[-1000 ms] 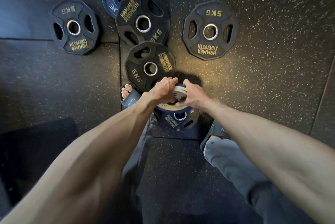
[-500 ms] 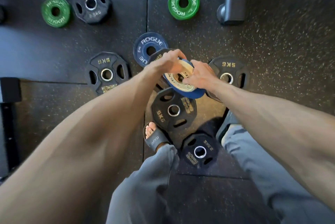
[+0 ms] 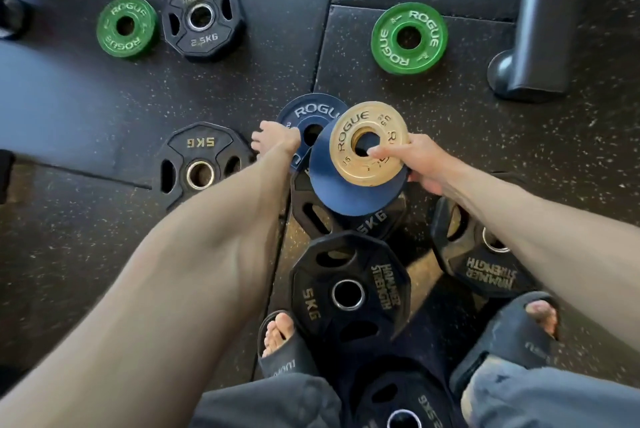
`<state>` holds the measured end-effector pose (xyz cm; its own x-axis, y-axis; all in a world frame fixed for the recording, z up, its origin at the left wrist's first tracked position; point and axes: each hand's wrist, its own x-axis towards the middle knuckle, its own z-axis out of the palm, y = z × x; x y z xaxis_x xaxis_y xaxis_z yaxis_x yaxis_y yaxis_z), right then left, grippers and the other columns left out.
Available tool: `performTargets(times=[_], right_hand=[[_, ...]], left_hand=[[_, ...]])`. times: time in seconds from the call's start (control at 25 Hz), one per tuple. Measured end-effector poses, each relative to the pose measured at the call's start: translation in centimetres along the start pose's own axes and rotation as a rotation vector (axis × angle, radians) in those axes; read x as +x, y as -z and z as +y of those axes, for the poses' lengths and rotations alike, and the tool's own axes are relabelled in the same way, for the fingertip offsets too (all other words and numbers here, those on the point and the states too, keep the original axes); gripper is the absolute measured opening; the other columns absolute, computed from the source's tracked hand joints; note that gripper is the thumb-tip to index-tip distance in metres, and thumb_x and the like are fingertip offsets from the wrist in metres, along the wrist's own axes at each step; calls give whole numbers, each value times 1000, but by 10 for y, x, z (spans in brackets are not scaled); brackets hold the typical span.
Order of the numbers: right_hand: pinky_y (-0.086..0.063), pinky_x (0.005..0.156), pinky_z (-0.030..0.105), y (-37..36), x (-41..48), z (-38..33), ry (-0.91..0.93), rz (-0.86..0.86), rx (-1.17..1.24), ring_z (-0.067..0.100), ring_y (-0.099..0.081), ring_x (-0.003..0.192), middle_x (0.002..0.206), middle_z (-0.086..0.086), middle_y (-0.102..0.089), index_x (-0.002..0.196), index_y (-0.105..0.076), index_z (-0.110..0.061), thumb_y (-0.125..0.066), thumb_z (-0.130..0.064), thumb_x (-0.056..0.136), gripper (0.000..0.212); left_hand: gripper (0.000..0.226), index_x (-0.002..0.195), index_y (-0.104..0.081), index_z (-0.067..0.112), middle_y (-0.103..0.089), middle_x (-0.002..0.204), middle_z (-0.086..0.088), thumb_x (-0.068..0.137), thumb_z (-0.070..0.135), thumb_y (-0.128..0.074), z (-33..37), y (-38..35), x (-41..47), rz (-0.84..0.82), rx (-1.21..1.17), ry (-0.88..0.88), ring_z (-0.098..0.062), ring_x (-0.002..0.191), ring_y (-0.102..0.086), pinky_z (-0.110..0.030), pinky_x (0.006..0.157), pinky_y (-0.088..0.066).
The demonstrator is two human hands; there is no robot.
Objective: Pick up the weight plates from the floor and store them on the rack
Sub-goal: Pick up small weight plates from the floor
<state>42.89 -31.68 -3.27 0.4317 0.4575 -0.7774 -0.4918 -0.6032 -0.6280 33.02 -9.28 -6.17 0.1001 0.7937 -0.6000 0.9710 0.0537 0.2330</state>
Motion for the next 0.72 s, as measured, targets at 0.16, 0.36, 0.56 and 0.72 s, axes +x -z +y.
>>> performTargets(times=[0.16,0.36,0.56,0.72], right_hand=[[-48,70,29,14,25,7,-5,-16,14,20,-69,86,90,6,-76,106,-73,-13,-78,-19,68,38],[-45,83,40,14,39,11,-36,-9,21,22,-66,90,87,6,-75,100,-74,-16,-75,-28,52,49],[-45,85,42,14,41,11,-71,17,14,26,-66,92,88,7,-75,101,-74,-12,-75,-32,46,59],[-44,83,39,9,25,8,-81,44,14,22,-64,90,87,4,-73,93,-73,-17,-72,-27,55,40]], left_hand=[[88,145,-31,11,-25,152,-17,78,50,-73,19,-27,20,34,75,-55,-33,141,-23,-45,112,-28],[97,143,-31,11,-23,150,-13,72,60,-76,20,-36,31,91,193,-162,-31,141,-22,-54,108,-31],[99,144,-26,2,-30,148,-15,75,48,-80,18,-21,42,57,147,-268,-30,140,-27,-48,109,-33],[87,131,-35,5,-49,134,-17,69,40,-86,14,-8,44,2,67,-371,-33,128,-46,-47,107,-41]])
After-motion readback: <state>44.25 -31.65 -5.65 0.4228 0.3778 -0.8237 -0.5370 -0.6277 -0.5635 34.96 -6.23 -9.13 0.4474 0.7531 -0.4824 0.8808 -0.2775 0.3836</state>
